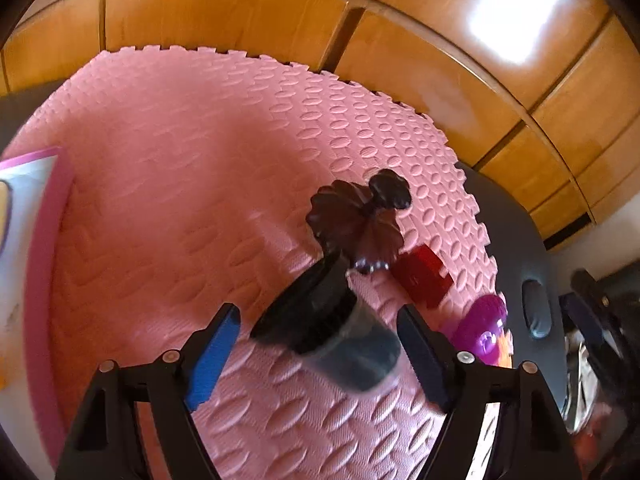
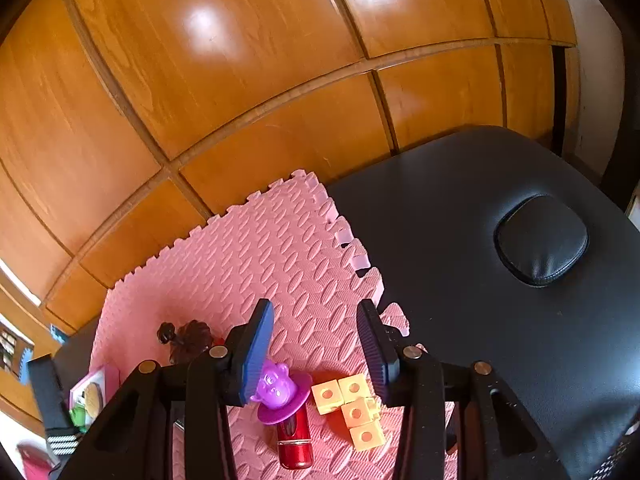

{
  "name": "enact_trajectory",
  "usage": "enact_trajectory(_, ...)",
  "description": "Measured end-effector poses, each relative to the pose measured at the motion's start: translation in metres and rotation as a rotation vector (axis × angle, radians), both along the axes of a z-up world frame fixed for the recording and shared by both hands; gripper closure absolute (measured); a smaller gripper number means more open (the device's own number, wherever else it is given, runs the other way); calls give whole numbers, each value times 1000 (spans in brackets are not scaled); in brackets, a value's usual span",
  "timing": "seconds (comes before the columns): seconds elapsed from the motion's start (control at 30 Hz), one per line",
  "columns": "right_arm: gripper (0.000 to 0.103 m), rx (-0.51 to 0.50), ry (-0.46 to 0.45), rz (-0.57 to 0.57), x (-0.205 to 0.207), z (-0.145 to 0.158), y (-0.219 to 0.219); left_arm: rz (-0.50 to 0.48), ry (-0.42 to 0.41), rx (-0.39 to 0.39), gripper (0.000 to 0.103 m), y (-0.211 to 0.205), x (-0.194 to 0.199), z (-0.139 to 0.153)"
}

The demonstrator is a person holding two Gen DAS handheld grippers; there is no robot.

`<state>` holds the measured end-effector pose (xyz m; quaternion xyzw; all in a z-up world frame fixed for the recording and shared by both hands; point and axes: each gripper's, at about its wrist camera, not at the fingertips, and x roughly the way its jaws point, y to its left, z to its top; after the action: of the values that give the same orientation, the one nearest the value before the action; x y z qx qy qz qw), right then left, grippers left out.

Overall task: Organize rigid objects
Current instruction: 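Move the left gripper to the dark clear jar and grasp it while the right gripper approaches the purple toy, then lift the jar with the left gripper while the right gripper grasps the purple cup-and-saucer toy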

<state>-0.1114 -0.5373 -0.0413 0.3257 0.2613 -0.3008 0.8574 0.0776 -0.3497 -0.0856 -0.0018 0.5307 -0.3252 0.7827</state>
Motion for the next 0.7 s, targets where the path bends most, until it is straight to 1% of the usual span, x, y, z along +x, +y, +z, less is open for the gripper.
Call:
enact_trajectory(0.03,60,3,2,-1,0,-1,-1,1,-12,-1,24,-1,1,0)
enact_trajectory(0.1,60,13,8,-1,1,-3,-4,-9,-58,14,34,-4,1,0)
enact_trajectory(0.13,60,20,7,-2,1,-4,-4,-20,-85,23,38,-5,0,0)
enact_trajectory(0.23,60,46,-2,-5,-2,-6,-10,-32,-94,-1,40,3,1,-1)
enact_trajectory(0.37,60,99,-15,-22,-6,-11,-19,-42,-115,16,45,18,-4,3)
enact_trajectory(0.47,60,126,-13,-13,-5,-16,-21,-71,-161,46,49,29,-17,7)
enact_trajectory(0.53,60,150,-14,3,-3,-19,-21,-92,-182,50,51,39,-28,9)
enact_trajectory(0.7,60,168,-9,56,4,-22,-15,-142,-193,34,51,58,-52,9)
